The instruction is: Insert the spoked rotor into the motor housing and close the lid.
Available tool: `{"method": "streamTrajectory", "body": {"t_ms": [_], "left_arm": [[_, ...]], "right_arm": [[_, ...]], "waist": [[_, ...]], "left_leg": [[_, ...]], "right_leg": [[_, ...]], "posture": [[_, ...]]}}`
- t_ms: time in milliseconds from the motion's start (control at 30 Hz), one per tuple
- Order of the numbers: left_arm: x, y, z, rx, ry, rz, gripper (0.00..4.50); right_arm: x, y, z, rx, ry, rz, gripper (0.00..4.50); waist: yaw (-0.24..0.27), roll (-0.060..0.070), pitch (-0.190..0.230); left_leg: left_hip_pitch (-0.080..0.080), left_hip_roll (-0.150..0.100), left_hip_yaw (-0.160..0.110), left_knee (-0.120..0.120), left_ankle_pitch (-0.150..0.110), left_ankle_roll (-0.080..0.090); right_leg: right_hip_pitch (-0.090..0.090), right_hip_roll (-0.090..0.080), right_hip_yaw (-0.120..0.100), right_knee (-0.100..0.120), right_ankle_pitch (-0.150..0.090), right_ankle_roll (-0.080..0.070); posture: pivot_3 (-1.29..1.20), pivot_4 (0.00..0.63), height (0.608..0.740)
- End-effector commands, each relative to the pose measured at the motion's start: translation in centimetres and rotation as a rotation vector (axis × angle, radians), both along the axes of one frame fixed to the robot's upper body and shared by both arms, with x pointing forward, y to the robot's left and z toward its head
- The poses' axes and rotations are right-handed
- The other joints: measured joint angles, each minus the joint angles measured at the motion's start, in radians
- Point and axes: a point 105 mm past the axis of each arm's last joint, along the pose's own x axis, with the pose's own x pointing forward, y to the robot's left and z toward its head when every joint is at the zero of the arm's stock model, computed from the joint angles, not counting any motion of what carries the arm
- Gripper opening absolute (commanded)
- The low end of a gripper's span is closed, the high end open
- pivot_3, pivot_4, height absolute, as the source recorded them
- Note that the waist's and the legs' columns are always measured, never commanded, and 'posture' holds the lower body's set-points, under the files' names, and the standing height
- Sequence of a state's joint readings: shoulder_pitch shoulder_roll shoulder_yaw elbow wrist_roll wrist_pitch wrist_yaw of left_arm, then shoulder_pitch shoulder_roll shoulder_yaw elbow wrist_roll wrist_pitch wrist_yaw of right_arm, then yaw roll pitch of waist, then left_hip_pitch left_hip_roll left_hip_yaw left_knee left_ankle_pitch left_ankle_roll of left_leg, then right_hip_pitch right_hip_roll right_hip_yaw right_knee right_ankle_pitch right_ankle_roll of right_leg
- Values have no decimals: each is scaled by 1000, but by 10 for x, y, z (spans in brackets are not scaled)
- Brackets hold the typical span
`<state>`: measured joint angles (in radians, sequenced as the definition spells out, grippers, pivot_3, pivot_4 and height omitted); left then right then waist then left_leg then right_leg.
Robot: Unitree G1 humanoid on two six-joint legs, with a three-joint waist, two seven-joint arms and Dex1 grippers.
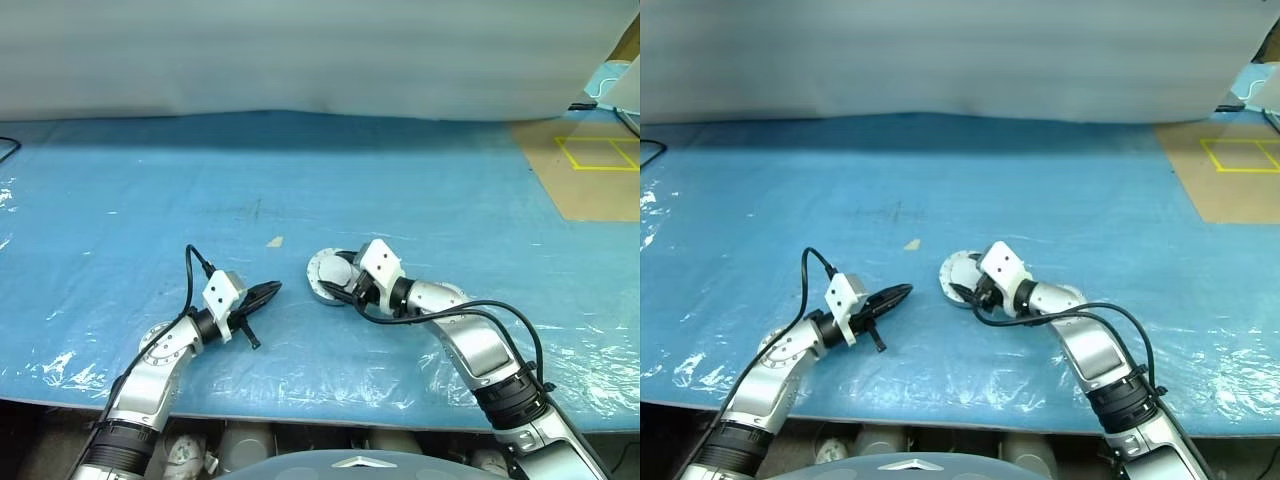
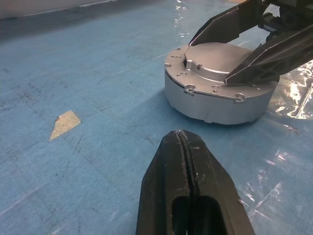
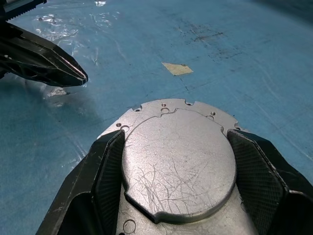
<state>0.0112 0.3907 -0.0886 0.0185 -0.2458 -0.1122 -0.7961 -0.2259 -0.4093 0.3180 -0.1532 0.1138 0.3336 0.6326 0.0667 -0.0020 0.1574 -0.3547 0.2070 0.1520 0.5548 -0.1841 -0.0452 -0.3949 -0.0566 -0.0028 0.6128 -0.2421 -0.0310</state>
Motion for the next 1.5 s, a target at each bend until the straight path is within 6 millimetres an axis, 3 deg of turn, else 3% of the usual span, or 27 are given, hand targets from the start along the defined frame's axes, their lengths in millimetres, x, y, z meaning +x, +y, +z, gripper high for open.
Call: {"method": "streamTrajectory", "body": {"t_ms": [33, 167, 333, 433, 533, 767, 1133, 1333, 1500], "left_arm": [[0, -3, 12, -14, -44, -22, 0], [5, -4, 16, -30, -23, -16, 0], [38, -8, 49, -113, -11, 105, 0], [51, -16, 64, -190, 99, 115, 0], [52, -30, 56, -211, 344, 12, 0], [44, -55, 52, -175, 543, -139, 0], [36, -61, 30, -54, 616, -143, 0], [33, -54, 31, -68, 620, -130, 0], [29, -66, 28, -55, 624, -168, 0]], "right_arm": [[0, -22, -31, -109, 90, -70, 2964], [-7, -22, -37, -136, 135, -31, 2964], [-8, -21, -36, -132, 147, -26, 2964], [-7, -21, -36, -134, 148, -27, 2964], [-6, -21, -35, -130, 144, -32, 2964], [-3, -19, -34, -122, 140, -42, 2964], [-4, -21, -33, -108, 150, -64, 2964], [-4, -22, -34, -102, 156, -74, 2964], [-4, -21, -34, -97, 158, -68, 2964]], "waist": [[0, 0, 0], [1, 0, 0], [5, -1, -1], [2, -2, -1], [2, -2, -1], [2, -2, -1], [2, -2, -1], [2, -2, -1], [2, -2, -1]], "left_leg": [[0, 0, 0, -1, 0, 0], [2, 0, 0, -3, 0, 0], [2, -1, 0, -5, 0, 0], [2, -1, 1, -5, 2, -3], [2, -2, 1, -7, 2, -4], [1, -3, 2, -7, 3, -4], [3, -2, 2, -9, 2, -4], [4, -2, 1, -10, 2, -3], [3, -2, 1, -11, 2, -3]], "right_leg": [[0, 0, 0, 0, 0, 0], [1, 0, 1, -2, 0, 0], [2, -1, 1, -5, 0, 0], [2, -1, 1, -5, 3, -6], [2, 0, 1, -6, 3, -6], [1, 0, 1, -6, 3, -6], [2, 0, 1, -7, 0, 0], [3, 0, 1, -8, -1, 1], [3, 0, 1, -9, -1, 1]], "posture": [[0, 150, 740], [0, 150, 740], [0, 150, 740], [0, 150, 740], [0, 150, 740], [0, 150, 740], [0, 150, 740], [0, 150, 740], [0, 150, 740]]}}
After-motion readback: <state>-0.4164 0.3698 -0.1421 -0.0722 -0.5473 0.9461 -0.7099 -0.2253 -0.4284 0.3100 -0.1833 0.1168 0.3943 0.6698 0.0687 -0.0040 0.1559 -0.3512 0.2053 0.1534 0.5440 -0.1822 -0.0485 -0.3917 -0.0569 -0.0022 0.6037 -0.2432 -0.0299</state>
